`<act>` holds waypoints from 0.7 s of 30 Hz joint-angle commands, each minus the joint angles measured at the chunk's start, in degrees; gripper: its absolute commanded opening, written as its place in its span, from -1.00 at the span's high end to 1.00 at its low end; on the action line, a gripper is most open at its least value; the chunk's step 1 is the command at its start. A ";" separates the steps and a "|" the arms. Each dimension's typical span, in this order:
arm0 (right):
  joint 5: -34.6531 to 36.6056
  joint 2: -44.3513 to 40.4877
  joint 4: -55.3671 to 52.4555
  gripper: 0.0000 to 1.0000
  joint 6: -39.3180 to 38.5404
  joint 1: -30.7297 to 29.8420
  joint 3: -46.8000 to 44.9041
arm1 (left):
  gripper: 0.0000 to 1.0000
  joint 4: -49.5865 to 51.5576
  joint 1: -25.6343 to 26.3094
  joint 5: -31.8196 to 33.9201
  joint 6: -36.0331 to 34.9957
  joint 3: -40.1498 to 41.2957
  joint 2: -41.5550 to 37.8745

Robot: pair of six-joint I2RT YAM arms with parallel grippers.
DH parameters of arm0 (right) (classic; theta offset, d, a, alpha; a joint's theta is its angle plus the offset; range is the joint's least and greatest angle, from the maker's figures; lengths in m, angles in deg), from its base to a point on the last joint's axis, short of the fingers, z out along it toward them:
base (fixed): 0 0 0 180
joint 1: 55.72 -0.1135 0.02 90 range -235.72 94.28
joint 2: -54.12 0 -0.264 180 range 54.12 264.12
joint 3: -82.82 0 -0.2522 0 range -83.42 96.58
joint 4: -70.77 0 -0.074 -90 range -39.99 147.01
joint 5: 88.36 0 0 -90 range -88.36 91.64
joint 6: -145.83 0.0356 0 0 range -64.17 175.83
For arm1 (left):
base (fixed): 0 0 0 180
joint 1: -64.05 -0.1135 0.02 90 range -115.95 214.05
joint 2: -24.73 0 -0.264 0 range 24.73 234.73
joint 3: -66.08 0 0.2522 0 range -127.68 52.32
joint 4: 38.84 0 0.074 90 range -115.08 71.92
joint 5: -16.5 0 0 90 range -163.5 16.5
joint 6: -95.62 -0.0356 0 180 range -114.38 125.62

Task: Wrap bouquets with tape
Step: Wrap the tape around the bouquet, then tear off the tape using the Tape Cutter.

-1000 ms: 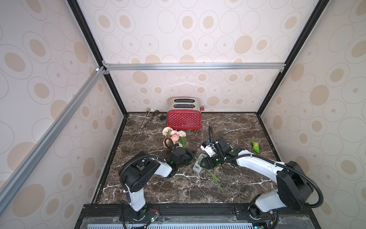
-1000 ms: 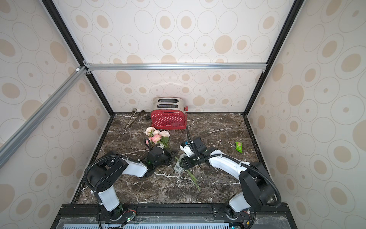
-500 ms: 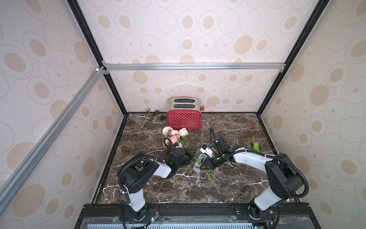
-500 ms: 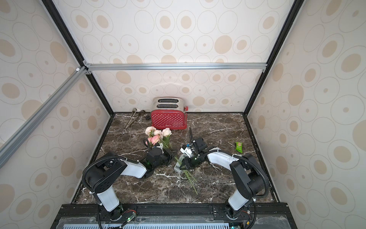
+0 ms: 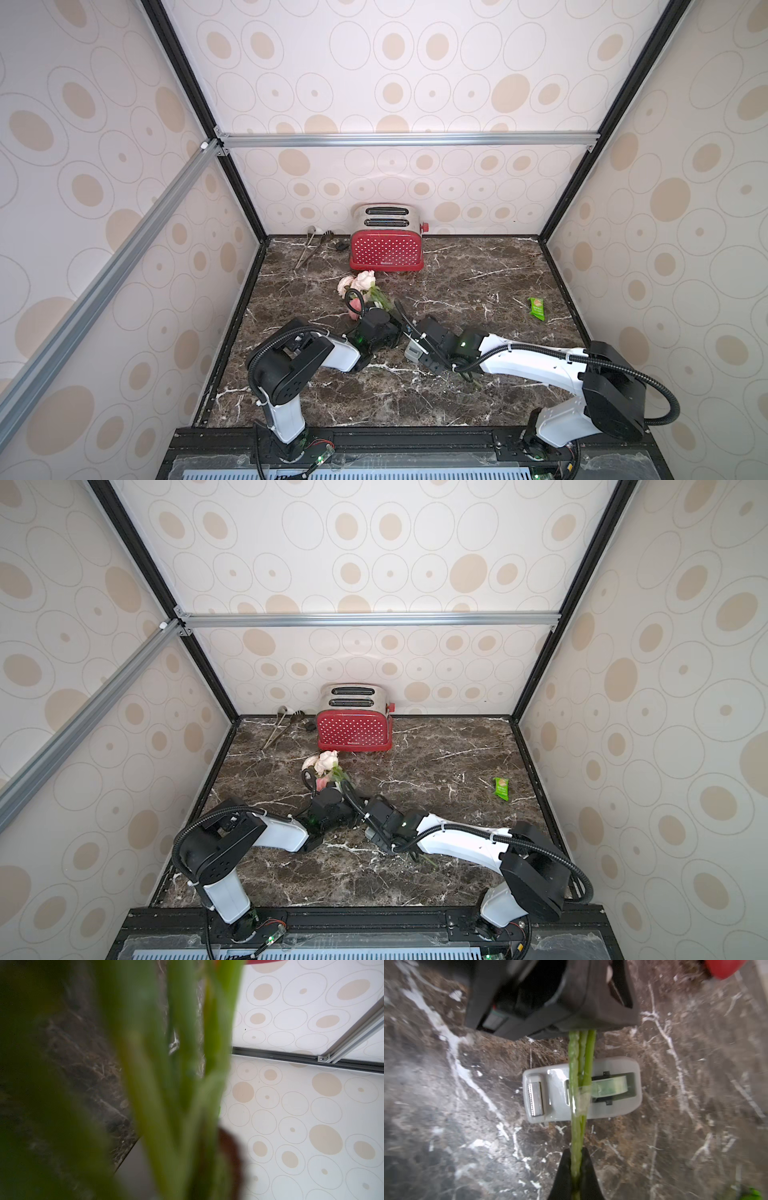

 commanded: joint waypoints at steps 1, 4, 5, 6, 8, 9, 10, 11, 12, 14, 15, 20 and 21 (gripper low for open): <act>9.74 -0.57 3.24 0.90 -5.41 -3.49 -0.68 | 1.00 -0.74 -0.10 -0.59 0.57 -1.87 0.32; 7.30 -0.03 1.75 0.13 -2.33 -3.05 0.00 | 1.00 -2.33 -0.10 0.15 0.75 -0.36 -0.44; 6.03 0.12 0.72 0.08 -1.13 -2.71 0.42 | 1.00 -2.18 -0.10 0.59 0.55 0.29 -1.14; 4.49 0.13 -0.04 0.07 -0.31 -2.35 0.71 | 1.00 -2.07 -0.14 0.92 0.19 0.89 -1.70; 0.80 -0.68 -0.92 0.02 1.28 -1.37 0.86 | 1.00 -0.85 -0.10 1.16 -0.84 1.89 -3.23; -1.13 -1.39 -1.15 -0.04 2.06 -0.74 0.86 | 1.00 -0.38 -0.05 1.22 -1.19 2.39 -3.88; -4.66 -2.47 -1.21 -0.05 2.85 0.42 0.77 | 1.00 0.05 0.00 1.38 -1.43 3.06 -4.59; -8.18 -3.62 -1.47 -0.06 3.82 1.87 0.93 | 1.00 0.33 0.20 1.72 -1.57 3.79 -5.27; -11.53 -4.67 -1.55 -0.11 4.86 3.39 1.03 | 1.00 0.67 0.21 1.99 -1.77 4.37 -5.89; -20.31 -6.78 -1.19 -0.18 6.88 7.34 1.12 | 1.00 0.71 0.49 2.44 -1.51 5.78 -6.73; -22.22 -7.35 -0.78 -0.21 7.80 8.60 1.12 | 1.00 0.49 0.64 2.55 -1.35 6.22 -6.98; -25.59 -3.09 -0.89 -0.10 9.24 11.12 4.85 | 1.00 1.09 1.87 3.62 -1.10 6.69 -7.44; -25.87 -1.45 -2.40 -0.06 9.48 11.31 6.53 | 1.00 1.09 2.00 3.71 -0.97 6.70 -7.42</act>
